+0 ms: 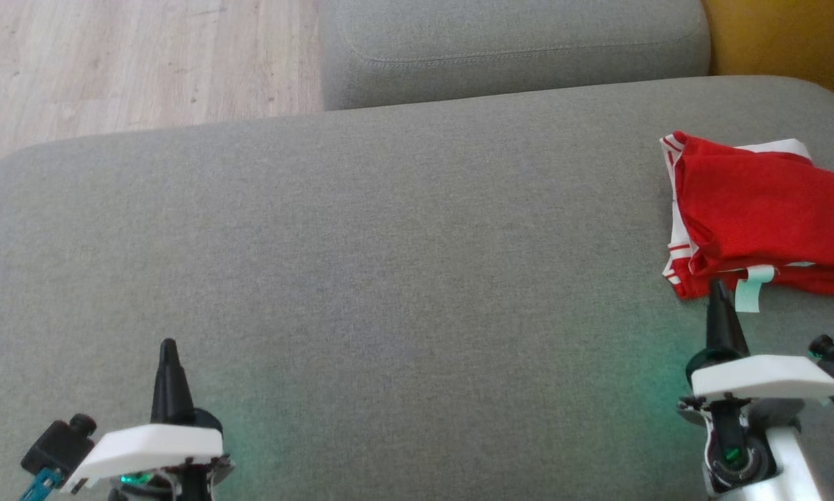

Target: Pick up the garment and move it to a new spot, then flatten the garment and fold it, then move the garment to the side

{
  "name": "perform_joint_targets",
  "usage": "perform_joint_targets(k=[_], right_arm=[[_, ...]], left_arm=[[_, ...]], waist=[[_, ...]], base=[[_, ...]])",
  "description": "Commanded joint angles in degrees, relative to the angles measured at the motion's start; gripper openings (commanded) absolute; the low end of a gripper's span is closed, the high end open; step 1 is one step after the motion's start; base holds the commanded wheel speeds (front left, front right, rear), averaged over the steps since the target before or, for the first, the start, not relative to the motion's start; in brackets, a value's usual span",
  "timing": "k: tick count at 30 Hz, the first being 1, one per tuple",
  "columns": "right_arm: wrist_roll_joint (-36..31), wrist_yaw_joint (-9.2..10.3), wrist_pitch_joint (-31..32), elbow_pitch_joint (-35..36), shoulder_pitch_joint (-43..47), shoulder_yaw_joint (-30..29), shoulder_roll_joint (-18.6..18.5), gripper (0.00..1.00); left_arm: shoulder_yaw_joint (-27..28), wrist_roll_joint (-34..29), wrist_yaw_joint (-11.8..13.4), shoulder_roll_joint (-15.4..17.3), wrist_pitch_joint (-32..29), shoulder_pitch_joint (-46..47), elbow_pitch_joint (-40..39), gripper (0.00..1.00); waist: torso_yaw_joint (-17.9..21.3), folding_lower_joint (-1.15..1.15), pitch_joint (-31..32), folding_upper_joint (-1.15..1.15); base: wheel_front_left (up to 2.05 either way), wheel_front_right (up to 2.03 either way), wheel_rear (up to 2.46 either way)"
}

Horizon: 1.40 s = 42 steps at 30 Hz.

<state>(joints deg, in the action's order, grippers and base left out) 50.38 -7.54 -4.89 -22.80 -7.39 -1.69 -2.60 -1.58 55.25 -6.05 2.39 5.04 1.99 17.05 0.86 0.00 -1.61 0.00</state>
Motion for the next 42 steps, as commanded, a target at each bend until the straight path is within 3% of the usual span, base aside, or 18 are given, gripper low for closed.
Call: perform_joint_targets(k=[1,42], right_arm=[[1.40,0.03,0.38,2.45,-1.66,0.24,-0.17,0.00],[26.33,0.04,7.17,6.36,0.11,-2.90,-0.24,0.00]], left_arm=[[1.71,1.18,-0.41,0.22,-0.31,2.95,-2.14,0.00],[5.64,23.25,-1.04,0.39,-7.23,3.72,-2.66,0.00]], waist=[[-0.01,0.00,0.02,0.00],[-0.54,0.00,0.89,0.00]], base=[[0.00,0.00,0.00],[0.00,0.00,0.00]])
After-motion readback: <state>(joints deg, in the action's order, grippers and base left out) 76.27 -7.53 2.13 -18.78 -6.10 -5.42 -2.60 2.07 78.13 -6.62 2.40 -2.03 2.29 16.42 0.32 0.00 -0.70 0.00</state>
